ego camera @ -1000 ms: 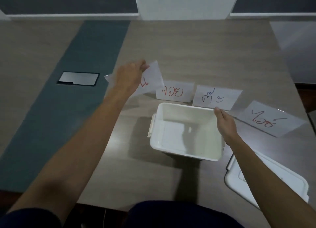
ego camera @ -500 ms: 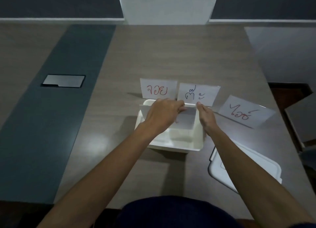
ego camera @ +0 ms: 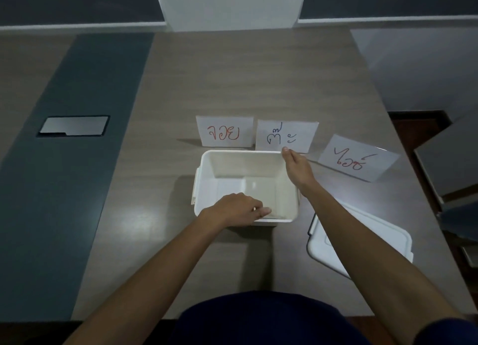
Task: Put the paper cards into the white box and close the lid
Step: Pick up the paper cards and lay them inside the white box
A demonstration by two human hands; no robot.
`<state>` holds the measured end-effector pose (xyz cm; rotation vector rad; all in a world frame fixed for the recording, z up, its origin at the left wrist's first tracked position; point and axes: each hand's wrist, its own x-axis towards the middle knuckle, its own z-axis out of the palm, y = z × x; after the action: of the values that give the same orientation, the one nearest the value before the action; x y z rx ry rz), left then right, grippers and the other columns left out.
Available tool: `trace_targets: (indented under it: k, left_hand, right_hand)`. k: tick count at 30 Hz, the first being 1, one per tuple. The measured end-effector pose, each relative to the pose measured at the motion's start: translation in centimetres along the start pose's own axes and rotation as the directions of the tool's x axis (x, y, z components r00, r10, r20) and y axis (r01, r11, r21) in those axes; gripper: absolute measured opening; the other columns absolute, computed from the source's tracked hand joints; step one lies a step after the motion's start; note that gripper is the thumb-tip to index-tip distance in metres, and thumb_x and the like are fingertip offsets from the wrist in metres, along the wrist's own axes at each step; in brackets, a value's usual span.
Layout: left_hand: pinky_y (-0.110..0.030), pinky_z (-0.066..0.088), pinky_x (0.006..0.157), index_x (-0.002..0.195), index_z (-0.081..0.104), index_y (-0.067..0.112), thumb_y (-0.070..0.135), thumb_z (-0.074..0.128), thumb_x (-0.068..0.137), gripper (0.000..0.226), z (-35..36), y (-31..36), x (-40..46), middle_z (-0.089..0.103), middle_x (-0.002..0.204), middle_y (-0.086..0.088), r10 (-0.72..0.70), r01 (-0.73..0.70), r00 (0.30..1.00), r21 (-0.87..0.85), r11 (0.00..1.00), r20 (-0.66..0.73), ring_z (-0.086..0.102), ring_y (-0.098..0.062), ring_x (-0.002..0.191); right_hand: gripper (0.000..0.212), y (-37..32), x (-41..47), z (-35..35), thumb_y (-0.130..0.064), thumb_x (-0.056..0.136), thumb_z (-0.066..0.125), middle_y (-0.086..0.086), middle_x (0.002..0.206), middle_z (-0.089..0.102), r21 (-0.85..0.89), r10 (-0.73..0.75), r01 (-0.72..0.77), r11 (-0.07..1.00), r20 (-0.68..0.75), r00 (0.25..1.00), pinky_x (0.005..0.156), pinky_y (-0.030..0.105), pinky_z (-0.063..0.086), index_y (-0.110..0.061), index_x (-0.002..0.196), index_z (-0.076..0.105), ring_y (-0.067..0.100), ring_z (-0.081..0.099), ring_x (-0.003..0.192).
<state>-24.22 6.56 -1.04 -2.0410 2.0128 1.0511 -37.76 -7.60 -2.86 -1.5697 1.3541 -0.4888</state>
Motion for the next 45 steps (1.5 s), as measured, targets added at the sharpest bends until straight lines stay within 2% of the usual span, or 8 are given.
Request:
trace_targets:
  k: [5,10,15,22,28,32,39,45]
  left_hand:
    - [-0.040,0.048,0.089,0.100,0.069,0.021,0.063,0.026,0.092,0.061,-1.1,-0.7,0.7,0.072,0.099,-0.002,0.013,-0.005,0.999,-0.155,0.988,0.047,0.062,-0.024,0.096]
    - [-0.040,0.054,0.083,0.092,0.068,0.019,0.053,0.041,0.092,0.044,-6.3,-2.6,2.4,0.074,0.088,-0.001,-0.002,-0.133,0.928,-0.335,0.933,-0.373,0.065,-0.016,0.076]
    - [-0.036,0.052,0.084,0.097,0.067,0.021,0.040,0.052,0.090,0.026,-11.5,-5.9,6.7,0.071,0.098,0.000,-0.068,-0.130,0.770,-0.260,0.957,-0.634,0.065,-0.019,0.089]
    - [-0.042,0.035,0.105,0.131,0.054,0.013,0.043,0.057,0.089,0.051,-14.2,-11.3,13.8,0.053,0.134,-0.014,-0.087,0.144,0.822,0.058,0.988,-0.563,0.041,-0.032,0.128]
    - [-0.042,0.047,0.083,0.118,0.058,0.010,0.021,0.047,0.096,0.026,-14.1,-12.9,16.2,0.065,0.113,-0.026,-0.145,0.214,0.918,0.155,0.964,-0.368,0.061,-0.041,0.103]
    - [-0.043,0.048,0.074,0.115,0.058,0.009,0.011,0.049,0.093,0.023,-15.1,-12.6,15.3,0.067,0.107,-0.027,-0.111,0.213,0.852,0.145,0.966,-0.511,0.063,-0.043,0.095]
    - [-0.046,0.047,0.073,0.107,0.059,0.010,0.017,0.048,0.093,0.019,-18.7,-7.4,7.6,0.066,0.102,-0.025,-0.018,0.150,0.607,0.092,0.984,-0.794,0.061,-0.046,0.091]
    - [-0.041,0.043,0.066,0.097,0.062,0.011,0.017,0.053,0.090,0.013,-14.9,-0.7,0.8,0.069,0.094,-0.017,0.172,-0.032,0.631,0.196,0.980,-0.757,0.063,-0.040,0.085]
  right_hand:
    - [0.048,0.2,0.5,-0.2,-0.041,0.103,0.035,0.005,0.106,0.062,-0.039,-0.013,0.013,0.999,0.010,1.000,0.086,0.028,0.037,-0.005,0.117,0.064,0.016,0.052,0.098]
    - [0.039,0.9,1.4,-1.1,-0.039,0.103,0.037,-0.007,0.070,0.052,-0.077,-0.016,0.014,0.997,-0.015,1.000,0.065,0.029,0.035,-0.017,0.076,0.054,0.010,0.048,0.068]
    - [0.046,1.3,2.0,-1.6,-0.038,0.103,0.037,0.009,0.075,0.057,-0.101,-0.049,0.046,0.994,-0.028,0.998,0.066,0.031,0.036,0.000,0.085,0.057,0.016,0.049,0.071]
    - [0.046,1.9,2.4,-1.2,-0.038,0.103,0.038,0.017,0.096,0.068,-0.118,-0.078,0.071,0.990,-0.054,0.995,0.083,0.038,0.046,0.000,0.100,0.063,0.029,0.061,0.092]
    - [0.041,2.1,2.8,-1.2,-0.036,0.104,0.038,0.008,0.098,0.070,-0.097,-0.082,0.075,0.992,-0.068,0.994,0.081,0.031,0.043,-0.006,0.101,0.066,0.022,0.062,0.093]
    - [0.040,2.2,2.8,-1.3,-0.037,0.103,0.039,0.006,0.099,0.070,-0.075,-0.069,0.064,0.995,-0.068,0.995,0.080,0.030,0.043,-0.009,0.103,0.067,0.020,0.062,0.093]
    - [0.046,1.9,2.6,-1.4,-0.039,0.103,0.037,0.018,0.099,0.068,-0.078,-0.059,0.054,0.995,-0.059,0.997,0.085,0.037,0.045,-0.001,0.100,0.063,0.030,0.061,0.095]
    - [0.043,1.8,2.4,-1.5,-0.038,0.103,0.036,0.002,0.075,0.060,-0.092,-0.066,0.060,0.994,-0.061,0.996,0.070,0.032,0.038,-0.006,0.084,0.058,0.019,0.054,0.075]
